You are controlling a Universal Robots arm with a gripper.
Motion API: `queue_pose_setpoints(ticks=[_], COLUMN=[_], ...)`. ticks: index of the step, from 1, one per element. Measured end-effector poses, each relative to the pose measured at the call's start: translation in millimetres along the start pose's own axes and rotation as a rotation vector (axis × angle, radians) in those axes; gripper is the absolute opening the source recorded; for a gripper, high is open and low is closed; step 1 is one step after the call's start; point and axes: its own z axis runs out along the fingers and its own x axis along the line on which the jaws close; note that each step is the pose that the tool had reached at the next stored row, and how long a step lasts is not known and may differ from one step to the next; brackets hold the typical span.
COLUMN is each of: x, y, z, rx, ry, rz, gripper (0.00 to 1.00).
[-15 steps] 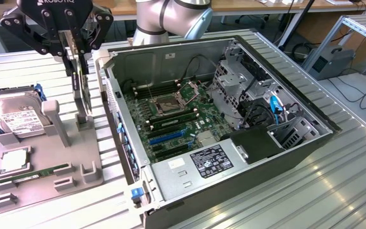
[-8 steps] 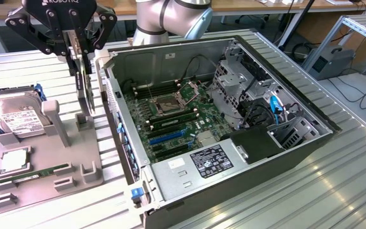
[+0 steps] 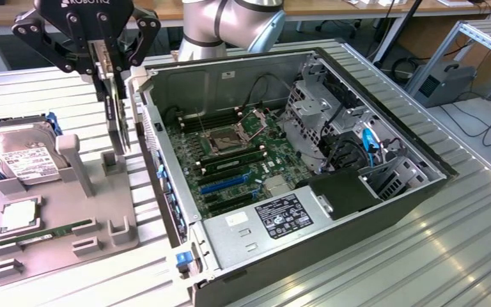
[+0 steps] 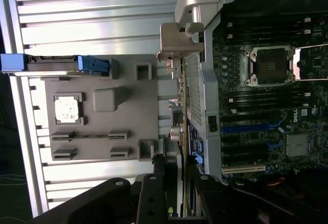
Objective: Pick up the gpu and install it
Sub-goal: 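Pick up the gpu and move the gpu toward the slot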
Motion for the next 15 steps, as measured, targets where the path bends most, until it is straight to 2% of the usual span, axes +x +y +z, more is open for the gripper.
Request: queue_pose_setpoints(ticks=[15], x=[-6.8], y=[0.3], z=[0.3], rx=[0.0], ry=[0.0], rz=[0.0], gripper=[0.27])
